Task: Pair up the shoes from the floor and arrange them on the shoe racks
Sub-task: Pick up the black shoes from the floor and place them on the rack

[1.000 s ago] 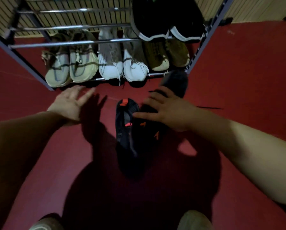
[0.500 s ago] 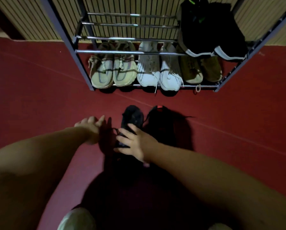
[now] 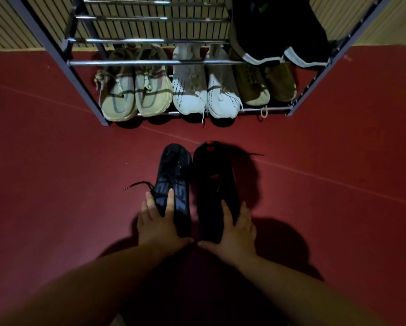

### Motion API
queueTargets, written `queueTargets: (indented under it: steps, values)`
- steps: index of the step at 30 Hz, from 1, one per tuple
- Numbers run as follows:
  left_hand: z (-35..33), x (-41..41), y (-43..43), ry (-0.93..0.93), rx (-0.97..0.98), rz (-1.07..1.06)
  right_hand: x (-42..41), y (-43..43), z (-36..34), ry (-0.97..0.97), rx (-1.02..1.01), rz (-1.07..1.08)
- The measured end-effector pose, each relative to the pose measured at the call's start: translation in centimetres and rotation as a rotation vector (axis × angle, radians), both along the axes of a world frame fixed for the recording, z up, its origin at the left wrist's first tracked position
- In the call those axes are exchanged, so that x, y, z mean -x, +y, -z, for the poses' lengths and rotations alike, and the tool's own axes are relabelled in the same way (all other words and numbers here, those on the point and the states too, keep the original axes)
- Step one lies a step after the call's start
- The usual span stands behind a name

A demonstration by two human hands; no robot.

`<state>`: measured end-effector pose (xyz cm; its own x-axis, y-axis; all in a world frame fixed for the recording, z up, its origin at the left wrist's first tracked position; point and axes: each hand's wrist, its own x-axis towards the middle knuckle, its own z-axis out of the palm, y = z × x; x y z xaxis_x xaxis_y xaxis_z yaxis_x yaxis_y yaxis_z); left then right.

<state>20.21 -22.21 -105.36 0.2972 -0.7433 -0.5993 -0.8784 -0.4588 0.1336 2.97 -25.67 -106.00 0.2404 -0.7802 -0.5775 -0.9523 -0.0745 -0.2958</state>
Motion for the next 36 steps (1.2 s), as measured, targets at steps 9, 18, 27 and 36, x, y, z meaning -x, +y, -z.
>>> queueTargets:
  steps: [9,18,27,36]
  values:
    - [0.0,-0.6,-1.3,-0.089,0.090,-0.091,0.3,-2.1,0.1,-0.159,0.104,0.084]
    - [-4.6,-4.6,-3.0,0.140,0.099,-0.111,2.2,-4.0,-2.8,-0.493,0.100,0.189]
    - [-10.3,-5.2,0.0,0.407,0.577,-0.210,0.7,-3.6,-8.4,-0.715,0.224,0.145]
    - [-14.1,-7.6,-5.4,0.417,0.798,-0.312,-5.1,-9.9,-13.1,-0.731,0.497,0.055]
